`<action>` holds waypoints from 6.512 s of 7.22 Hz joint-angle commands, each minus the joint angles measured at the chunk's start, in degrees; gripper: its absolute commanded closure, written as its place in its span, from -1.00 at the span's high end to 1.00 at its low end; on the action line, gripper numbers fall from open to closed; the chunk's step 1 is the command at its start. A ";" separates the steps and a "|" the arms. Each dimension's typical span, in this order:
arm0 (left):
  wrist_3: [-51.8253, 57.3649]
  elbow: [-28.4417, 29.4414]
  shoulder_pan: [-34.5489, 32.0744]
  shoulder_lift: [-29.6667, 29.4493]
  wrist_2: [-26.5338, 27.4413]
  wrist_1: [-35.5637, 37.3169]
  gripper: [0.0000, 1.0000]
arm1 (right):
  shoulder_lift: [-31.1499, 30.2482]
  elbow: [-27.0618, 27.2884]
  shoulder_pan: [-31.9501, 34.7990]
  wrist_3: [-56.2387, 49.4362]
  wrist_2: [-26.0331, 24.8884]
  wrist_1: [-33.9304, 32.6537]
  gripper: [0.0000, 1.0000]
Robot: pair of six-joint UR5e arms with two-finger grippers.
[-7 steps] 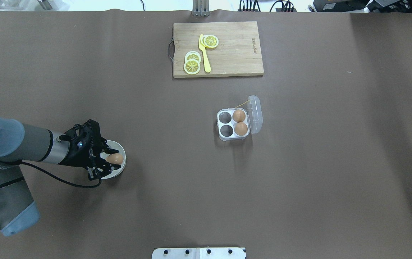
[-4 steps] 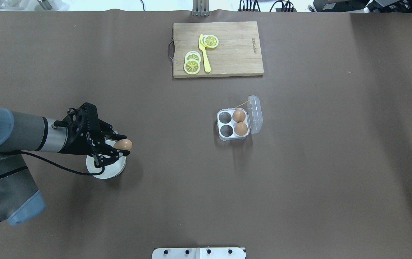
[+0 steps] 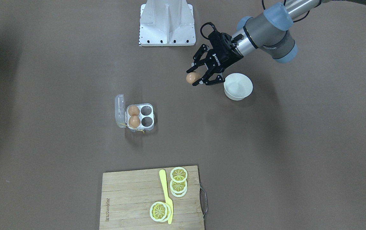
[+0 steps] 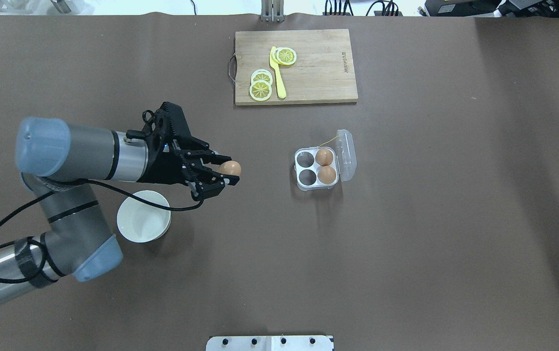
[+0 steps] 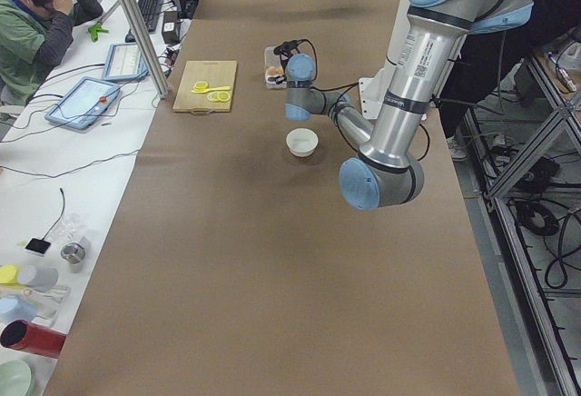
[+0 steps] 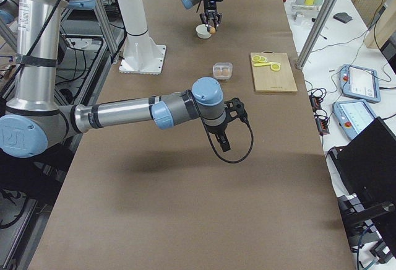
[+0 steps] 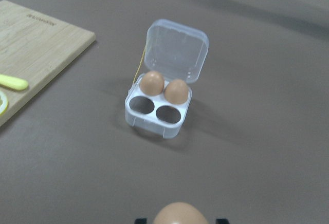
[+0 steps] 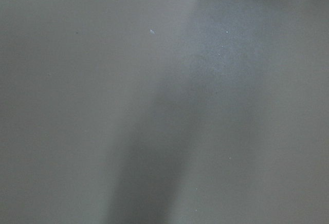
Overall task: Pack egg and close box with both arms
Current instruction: 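Lift the egg with the left gripper and carry it to the egg box, then lower the egg into an empty cup of the box with the left gripper, then open the left gripper and withdraw the left arm away from the box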
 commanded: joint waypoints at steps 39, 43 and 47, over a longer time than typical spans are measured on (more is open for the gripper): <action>4.03 22.72 11.13 -20.47 25.42 -3.06 0.59 | 3.54 -0.23 -0.53 11.85 -0.27 0.88 1.00; -34.67 17.28 7.02 -20.03 20.70 2.69 0.56 | 3.63 0.20 -2.18 18.94 0.43 0.96 1.00; -38.03 0.95 -13.70 -12.86 -9.33 31.62 0.97 | 5.11 0.30 -7.72 30.19 0.43 6.76 1.00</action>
